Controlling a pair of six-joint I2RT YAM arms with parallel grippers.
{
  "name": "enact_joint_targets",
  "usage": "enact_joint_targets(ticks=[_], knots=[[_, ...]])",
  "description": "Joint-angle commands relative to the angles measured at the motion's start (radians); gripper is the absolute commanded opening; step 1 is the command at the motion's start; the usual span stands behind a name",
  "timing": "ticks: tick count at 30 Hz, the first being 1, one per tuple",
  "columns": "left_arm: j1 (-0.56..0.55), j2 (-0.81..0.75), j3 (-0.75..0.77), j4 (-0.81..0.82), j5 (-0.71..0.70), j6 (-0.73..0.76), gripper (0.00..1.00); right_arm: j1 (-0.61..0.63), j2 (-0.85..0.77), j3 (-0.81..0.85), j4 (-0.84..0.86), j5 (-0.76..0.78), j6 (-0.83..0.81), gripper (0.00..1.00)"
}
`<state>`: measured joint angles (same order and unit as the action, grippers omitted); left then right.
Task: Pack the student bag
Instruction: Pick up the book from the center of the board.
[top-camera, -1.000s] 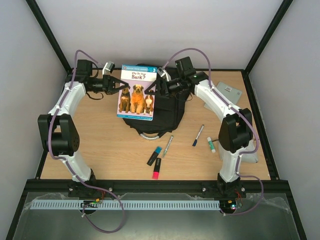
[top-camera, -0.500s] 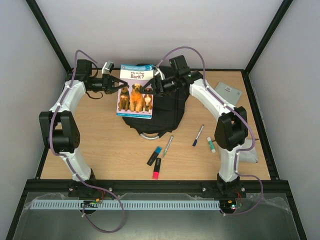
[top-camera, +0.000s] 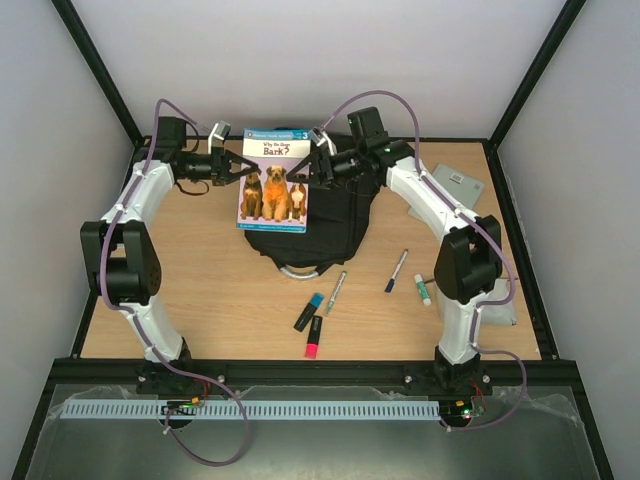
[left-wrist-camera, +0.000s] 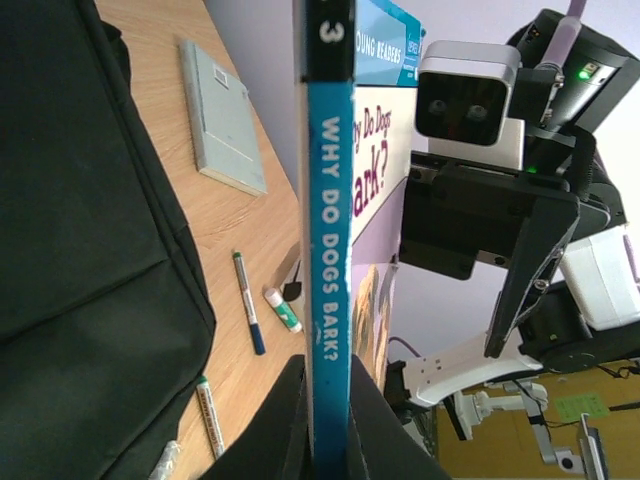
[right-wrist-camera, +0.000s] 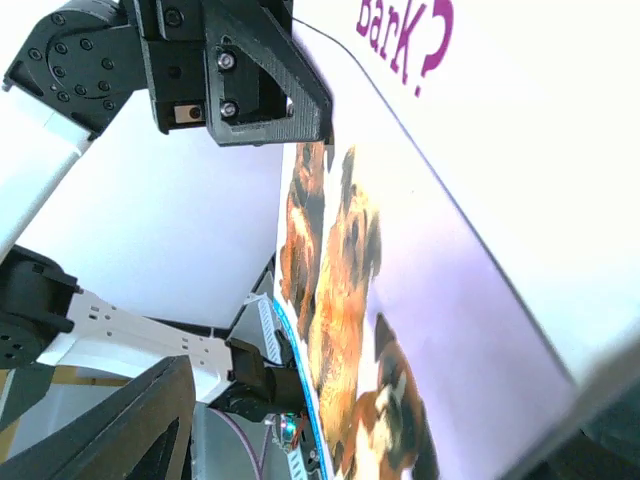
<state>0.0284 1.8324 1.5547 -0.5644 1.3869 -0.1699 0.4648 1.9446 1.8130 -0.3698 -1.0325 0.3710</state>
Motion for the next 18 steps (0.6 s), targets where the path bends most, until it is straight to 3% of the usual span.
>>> enact_joint_targets(ticks=[1,12,18], knots=[[0.002,-0.025,0.000,0.040,-0.041,-0.024,0.04,-0.008,-0.056,-0.018,0.031,-0.055,0.038,0.66],[-0.005,-0.050,-0.027,0.072,-0.037,-0.049,0.08,-0.008,-0.056,-0.024,0.057,-0.009,0.067,0.48],[-0.018,-0.060,-0.031,0.058,-0.024,-0.028,0.11,-0.008,-0.047,-0.007,0.061,0.033,0.069,0.28]])
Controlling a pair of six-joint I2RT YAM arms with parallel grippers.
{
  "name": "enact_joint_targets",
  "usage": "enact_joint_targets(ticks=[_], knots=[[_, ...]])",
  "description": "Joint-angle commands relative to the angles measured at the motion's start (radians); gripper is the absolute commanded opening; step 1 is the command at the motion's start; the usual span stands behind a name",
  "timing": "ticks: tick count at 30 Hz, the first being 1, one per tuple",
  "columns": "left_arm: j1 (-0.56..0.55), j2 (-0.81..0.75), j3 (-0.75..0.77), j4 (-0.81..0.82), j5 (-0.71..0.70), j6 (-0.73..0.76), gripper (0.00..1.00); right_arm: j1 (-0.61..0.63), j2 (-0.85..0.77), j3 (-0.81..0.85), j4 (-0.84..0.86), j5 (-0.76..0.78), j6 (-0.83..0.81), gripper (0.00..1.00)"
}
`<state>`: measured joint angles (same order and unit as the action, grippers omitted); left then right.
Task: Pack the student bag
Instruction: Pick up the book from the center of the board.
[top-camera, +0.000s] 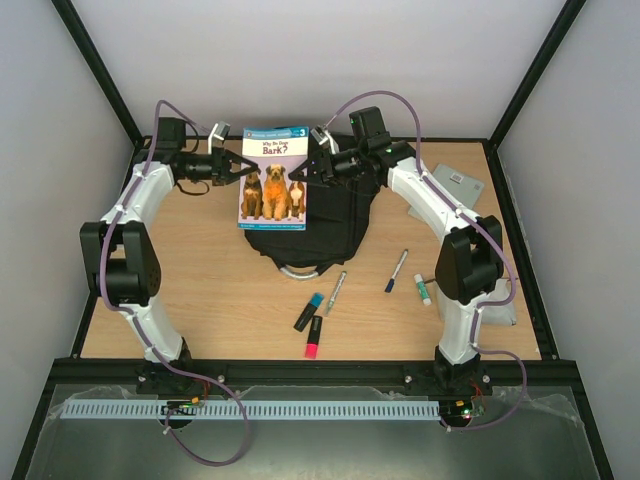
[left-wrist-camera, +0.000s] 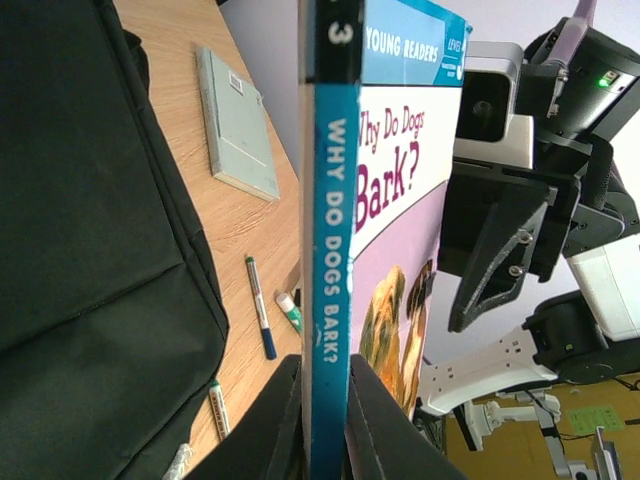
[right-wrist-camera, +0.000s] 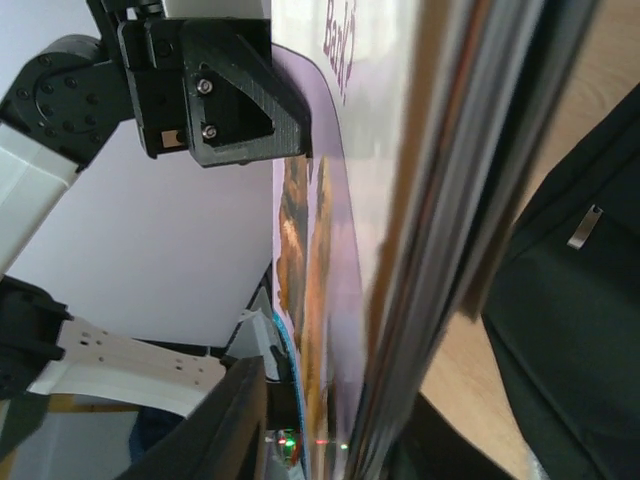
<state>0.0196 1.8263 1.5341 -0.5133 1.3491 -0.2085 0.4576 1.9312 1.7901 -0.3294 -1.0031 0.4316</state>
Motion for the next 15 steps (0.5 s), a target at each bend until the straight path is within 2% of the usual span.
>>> enact_joint_targets(ticks=[1,7,11,13,15], knots=[[-0.009,-0.055,-0.013,0.004,0.013,0.016,0.11,0.000,-0.032,0.019,0.018,0.012,0.006,0.24],[-0.009,-0.062,-0.023,-0.001,0.021,0.026,0.13,0.000,-0.031,0.019,0.014,0.036,-0.003,0.13],[-0.009,-0.060,-0.020,-0.002,0.042,0.033,0.12,0.000,-0.028,0.020,0.011,0.040,-0.008,0.12],[-0.009,-0.059,-0.013,-0.007,0.071,0.036,0.06,0.000,-0.027,0.019,0.003,0.050,-0.018,0.15],[-0.009,-0.061,-0.001,-0.021,0.094,0.049,0.03,-0.001,-0.029,0.021,-0.016,0.074,-0.035,0.26]])
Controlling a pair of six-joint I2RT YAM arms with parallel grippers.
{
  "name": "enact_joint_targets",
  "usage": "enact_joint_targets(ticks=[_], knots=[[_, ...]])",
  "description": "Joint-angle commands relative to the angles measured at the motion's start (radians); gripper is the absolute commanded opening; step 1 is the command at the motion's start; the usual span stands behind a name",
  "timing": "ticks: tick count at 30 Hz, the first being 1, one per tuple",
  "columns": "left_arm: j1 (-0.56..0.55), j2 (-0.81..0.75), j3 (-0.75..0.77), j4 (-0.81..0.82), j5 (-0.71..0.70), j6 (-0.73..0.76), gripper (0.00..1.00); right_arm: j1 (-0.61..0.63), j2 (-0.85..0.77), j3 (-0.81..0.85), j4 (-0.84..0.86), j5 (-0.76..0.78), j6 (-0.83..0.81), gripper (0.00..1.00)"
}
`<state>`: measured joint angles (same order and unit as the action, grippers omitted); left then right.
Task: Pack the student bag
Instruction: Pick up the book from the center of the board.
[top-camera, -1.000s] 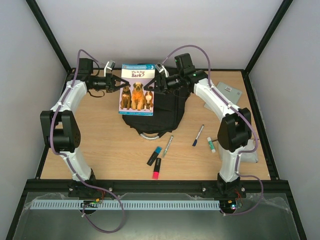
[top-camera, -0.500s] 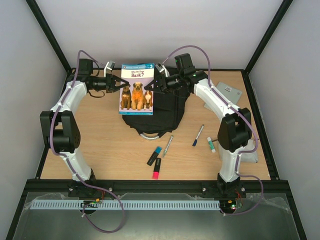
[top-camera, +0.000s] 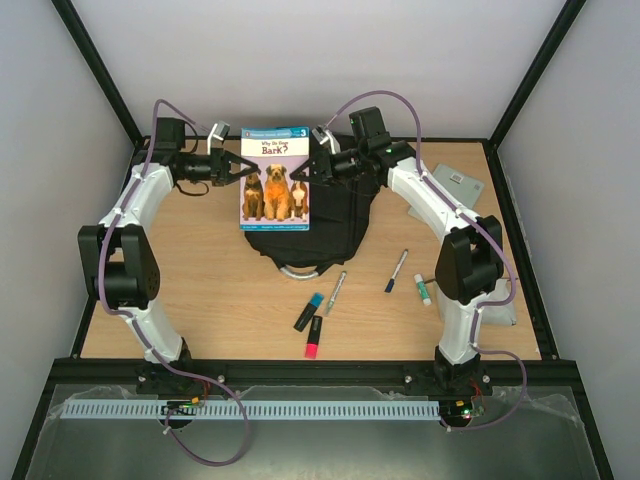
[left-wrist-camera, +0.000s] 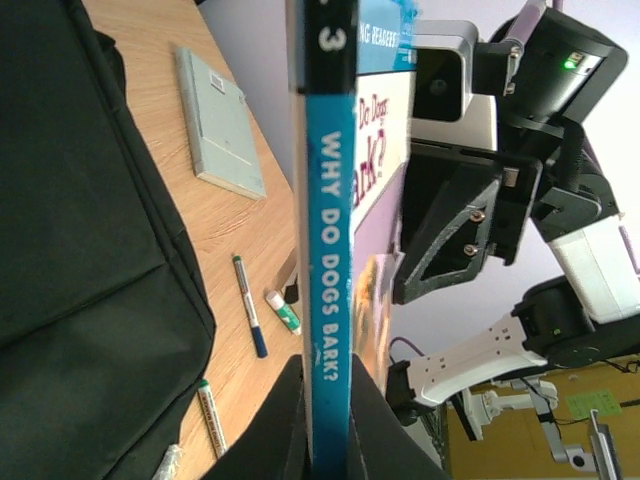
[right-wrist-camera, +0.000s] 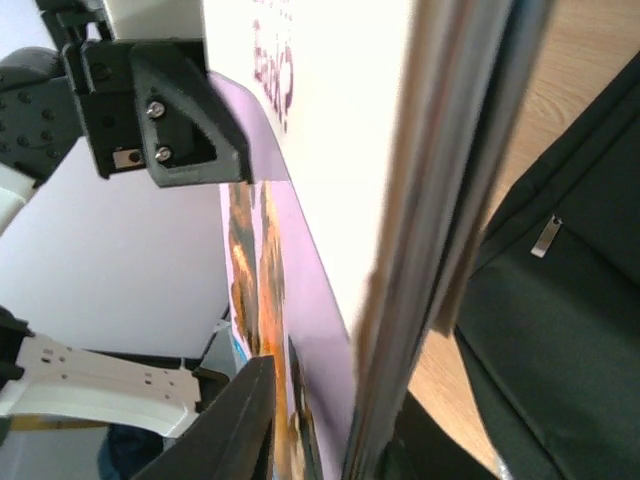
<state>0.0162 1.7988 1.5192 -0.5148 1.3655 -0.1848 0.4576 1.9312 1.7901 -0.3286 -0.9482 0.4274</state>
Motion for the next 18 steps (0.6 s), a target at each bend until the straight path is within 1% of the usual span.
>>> enact_joint_targets(ticks=[1,6,7,8,9,12,15,18], knots=[[-0.005,-0.038,0.019,-0.028,0.089,0.035,0.02,-0.002,-0.033,0.020,-0.030,0.035,-0.041,0.35],[-0.005,-0.058,0.031,-0.044,0.158,0.032,0.03,-0.006,-0.053,0.014,-0.087,0.087,-0.136,0.85],[-0.001,-0.061,0.032,-0.049,0.173,0.034,0.03,-0.006,-0.057,0.009,-0.082,0.096,-0.138,0.93],[0.004,-0.059,0.037,-0.063,0.193,0.044,0.03,-0.005,-0.057,0.011,-0.077,0.098,-0.135,0.99],[0.011,-0.056,0.044,-0.085,0.217,0.063,0.02,-0.004,-0.053,0.017,-0.077,0.096,-0.134,1.00],[0.043,-0.022,0.079,-0.223,0.290,0.160,0.03,-0.004,-0.024,0.062,-0.114,0.082,-0.158,1.00],[0.074,-0.027,0.076,-0.230,0.291,0.160,0.02,-0.004,-0.006,0.081,-0.135,0.060,-0.179,0.99],[0.085,-0.028,0.081,-0.235,0.293,0.152,0.02,0.000,0.016,0.059,-0.080,-0.032,-0.125,0.99]])
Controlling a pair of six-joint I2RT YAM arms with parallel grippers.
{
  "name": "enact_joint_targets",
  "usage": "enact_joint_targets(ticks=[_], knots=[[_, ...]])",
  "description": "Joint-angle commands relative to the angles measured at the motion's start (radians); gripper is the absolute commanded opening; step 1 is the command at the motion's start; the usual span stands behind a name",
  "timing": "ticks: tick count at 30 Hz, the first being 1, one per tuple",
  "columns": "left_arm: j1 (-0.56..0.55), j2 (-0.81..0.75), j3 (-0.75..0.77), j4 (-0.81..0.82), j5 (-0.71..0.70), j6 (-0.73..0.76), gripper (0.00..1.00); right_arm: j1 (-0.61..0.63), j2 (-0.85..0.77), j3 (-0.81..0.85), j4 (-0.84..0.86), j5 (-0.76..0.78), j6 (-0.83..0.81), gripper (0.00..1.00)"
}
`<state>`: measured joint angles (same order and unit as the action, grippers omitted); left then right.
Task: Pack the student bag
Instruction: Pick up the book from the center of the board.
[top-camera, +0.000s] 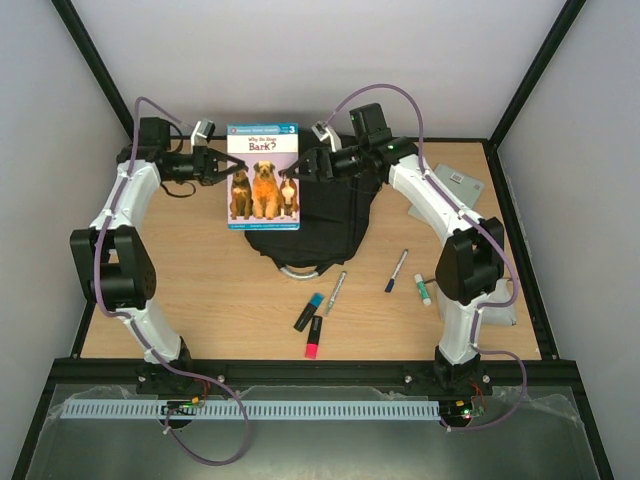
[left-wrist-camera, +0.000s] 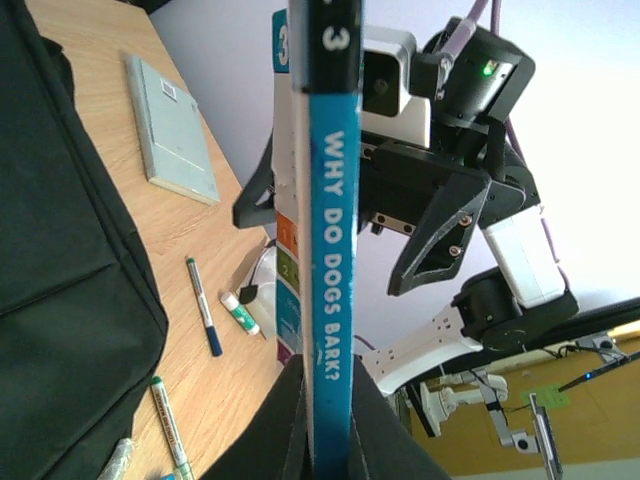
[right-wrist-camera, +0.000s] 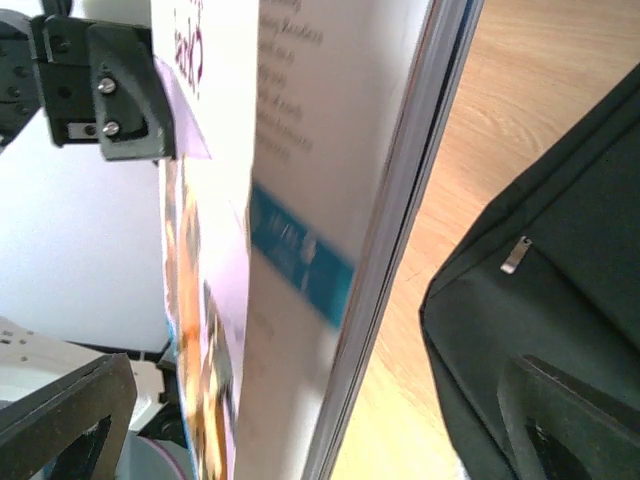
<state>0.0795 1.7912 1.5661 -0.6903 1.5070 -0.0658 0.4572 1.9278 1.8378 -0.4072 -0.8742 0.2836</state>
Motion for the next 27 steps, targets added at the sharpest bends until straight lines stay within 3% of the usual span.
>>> enact_joint_targets(ticks=[1,11,17,27], knots=[[0.022,-0.020,0.037,-0.060,0.151,0.030,0.02,0.006,0.028,0.008,0.021,-0.142,0.039,1.00],[0.022,0.010,0.112,-0.040,0.151,-0.017,0.02,0.063,0.095,0.033,0.124,-0.263,0.152,0.99],[0.023,0.045,0.113,-0.039,0.151,-0.001,0.02,0.080,0.101,0.051,0.267,-0.392,0.284,1.00],[0.023,0.094,0.111,-0.027,0.136,0.033,0.03,0.073,0.057,0.034,0.263,-0.418,0.284,0.84]])
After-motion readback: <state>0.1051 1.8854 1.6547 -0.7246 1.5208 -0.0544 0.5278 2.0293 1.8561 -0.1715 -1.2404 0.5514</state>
